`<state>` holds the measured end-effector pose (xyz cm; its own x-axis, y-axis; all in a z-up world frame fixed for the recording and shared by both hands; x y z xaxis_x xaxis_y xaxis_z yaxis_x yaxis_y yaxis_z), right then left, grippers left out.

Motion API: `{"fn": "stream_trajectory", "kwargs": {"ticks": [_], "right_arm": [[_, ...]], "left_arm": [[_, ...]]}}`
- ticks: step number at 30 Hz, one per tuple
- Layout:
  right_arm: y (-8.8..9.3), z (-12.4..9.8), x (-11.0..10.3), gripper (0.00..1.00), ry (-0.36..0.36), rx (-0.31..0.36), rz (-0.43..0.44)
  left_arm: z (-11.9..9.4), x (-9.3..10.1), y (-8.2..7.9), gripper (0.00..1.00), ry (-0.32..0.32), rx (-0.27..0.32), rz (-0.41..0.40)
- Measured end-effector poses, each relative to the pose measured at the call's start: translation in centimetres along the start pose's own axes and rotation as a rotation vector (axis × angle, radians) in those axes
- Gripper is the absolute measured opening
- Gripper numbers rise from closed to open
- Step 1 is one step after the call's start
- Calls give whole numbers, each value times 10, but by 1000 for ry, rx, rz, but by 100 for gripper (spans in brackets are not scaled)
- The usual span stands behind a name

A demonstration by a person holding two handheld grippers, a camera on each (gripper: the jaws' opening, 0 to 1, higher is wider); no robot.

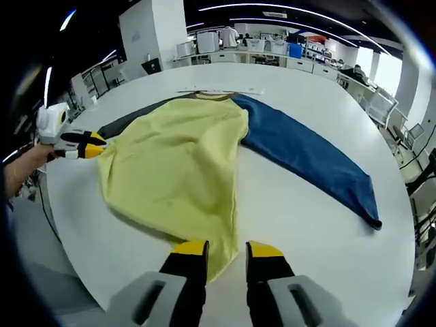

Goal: Fold the garment on the visible template until the final outline fits inside the template.

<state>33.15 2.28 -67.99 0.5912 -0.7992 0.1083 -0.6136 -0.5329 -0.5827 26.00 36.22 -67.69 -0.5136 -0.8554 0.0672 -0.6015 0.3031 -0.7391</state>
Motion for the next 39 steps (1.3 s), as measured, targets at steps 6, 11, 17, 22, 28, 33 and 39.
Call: {"fn": "stream_trajectory", "kwargs": {"ticks": [6,11,17,22,28,33,39], "right_arm": [[9,0,-1,17,14,-37,8],[12,0,-4,17,7,-51,42],[15,3,-7,16,8,-54,65],[17,5,-10,14,10,-65,60],[20,5,-11,11,18,-88,82],[25,1,-10,4,36,-126,130],[26,1,-13,0,22,-123,119]], "left_arm": [[7,0,0,10,20,-27,31],[11,3,-1,8,41,-37,70],[17,4,-1,6,49,-64,113],[21,3,-2,6,54,-77,129],[24,0,-3,6,63,-69,99],[25,0,-3,4,68,-64,78],[22,0,-2,0,63,-56,20]]}}
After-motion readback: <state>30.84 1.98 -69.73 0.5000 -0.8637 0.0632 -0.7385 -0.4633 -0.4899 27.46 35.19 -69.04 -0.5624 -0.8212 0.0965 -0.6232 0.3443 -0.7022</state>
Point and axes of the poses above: the point that each gripper's makers call its tool centre point, and the gripper's own axes: z roughly forward along the fingers, x roughly to its right, y roughly out of its underside, the point moved 4 cm from there along -z, roughly backward along the fingers, and after that the axes turned 13 degrees about y, right-handed, at the moved point
